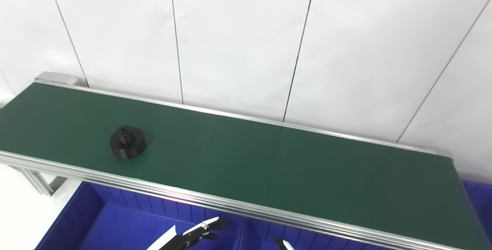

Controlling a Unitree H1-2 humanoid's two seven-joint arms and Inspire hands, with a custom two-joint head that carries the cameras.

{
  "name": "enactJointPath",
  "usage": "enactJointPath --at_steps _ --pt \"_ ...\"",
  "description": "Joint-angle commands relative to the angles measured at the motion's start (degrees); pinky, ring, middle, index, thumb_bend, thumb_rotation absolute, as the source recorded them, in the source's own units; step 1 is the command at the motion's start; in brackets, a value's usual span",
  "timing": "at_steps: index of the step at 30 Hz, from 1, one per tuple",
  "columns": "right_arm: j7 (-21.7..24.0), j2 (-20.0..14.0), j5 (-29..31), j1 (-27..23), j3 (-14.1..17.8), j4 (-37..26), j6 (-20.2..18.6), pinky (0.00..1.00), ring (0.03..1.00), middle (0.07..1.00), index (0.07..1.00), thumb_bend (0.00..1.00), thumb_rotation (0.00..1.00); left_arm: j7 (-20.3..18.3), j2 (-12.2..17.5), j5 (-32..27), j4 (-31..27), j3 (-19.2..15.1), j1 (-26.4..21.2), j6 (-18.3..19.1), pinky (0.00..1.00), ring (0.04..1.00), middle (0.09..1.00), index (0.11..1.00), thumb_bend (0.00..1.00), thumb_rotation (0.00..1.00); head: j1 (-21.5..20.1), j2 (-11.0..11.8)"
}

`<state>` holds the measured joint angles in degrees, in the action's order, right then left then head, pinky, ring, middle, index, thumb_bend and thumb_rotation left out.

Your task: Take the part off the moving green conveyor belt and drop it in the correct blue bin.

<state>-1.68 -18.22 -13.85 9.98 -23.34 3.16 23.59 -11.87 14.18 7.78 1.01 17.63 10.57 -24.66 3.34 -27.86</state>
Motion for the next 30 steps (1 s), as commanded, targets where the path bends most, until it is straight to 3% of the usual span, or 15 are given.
enactJointPath --at_steps 1,9,13,17,22,27,30 --pt "-2.15 0.54 -1.71 -2.23 1.07 -3.72 3.32 0.86 0.913 0.937 0.925 0.51 0.95 0.16 0.4 -1.15 -1.35 -0.08 -1.32 -2.22 0.85 0.928 0.962 0.935 0.46 0.53 0.04 -0.09" --pt "0.39 5.21 -4.17 -8.63 5.11 -11.48 1.05 0.81 0.881 0.9 0.888 0.46 0.86 0.06 0.66 -1.27 -1.51 -0.02 -1.96 -2.24 0.86 0.929 0.961 0.931 0.46 0.53 0.48 -0.27" --pt "2.26 8.73 -5.88 -17.67 7.19 -14.91 -4.91 0.75 0.83 0.858 0.852 0.49 0.71 0.12 0.97 -0.92 -1.38 0.17 -2.13 -2.23 0.85 0.927 0.961 0.931 0.46 0.54 -0.01 -0.25" --pt "3.65 11.09 -7.27 -23.51 8.73 -15.48 -8.79 0.74 0.82 0.845 0.835 0.53 0.54 0.24 1.14 -0.67 -1.57 0.45 -2.13 -2.23 0.85 0.924 0.96 0.929 0.46 0.55 -0.77 -0.33" --pt "4.1 13.28 -7.81 -29.71 9.93 -13.82 -10.77 0.72 0.806 0.836 0.826 0.6 0.38 0.3 1.25 -0.58 -1.42 0.57 -2.4 -2.23 0.84 0.92 0.962 0.93 0.47 0.56 -1.54 -0.45" --pt "4.25 16.47 -10.32 -36.15 10.33 -13.04 -14.26 0.72 0.795 0.817 0.816 0.65 0.34 0.28 1.49 -0.58 -1.61 0.67 -2.38 -2.24 0.85 0.928 0.962 0.934 0.46 0.56 -2.74 -0.77" --pt "3.82 18.62 -13.33 -39.24 9.57 -12.7 -16.69 0.7 0.762 0.786 0.801 0.69 0.23 0.21 1.68 -0.75 -1.25 0.74 -2.36 -2.24 0.86 0.934 0.966 0.94 0.46 0.6 -2.93 -0.58"
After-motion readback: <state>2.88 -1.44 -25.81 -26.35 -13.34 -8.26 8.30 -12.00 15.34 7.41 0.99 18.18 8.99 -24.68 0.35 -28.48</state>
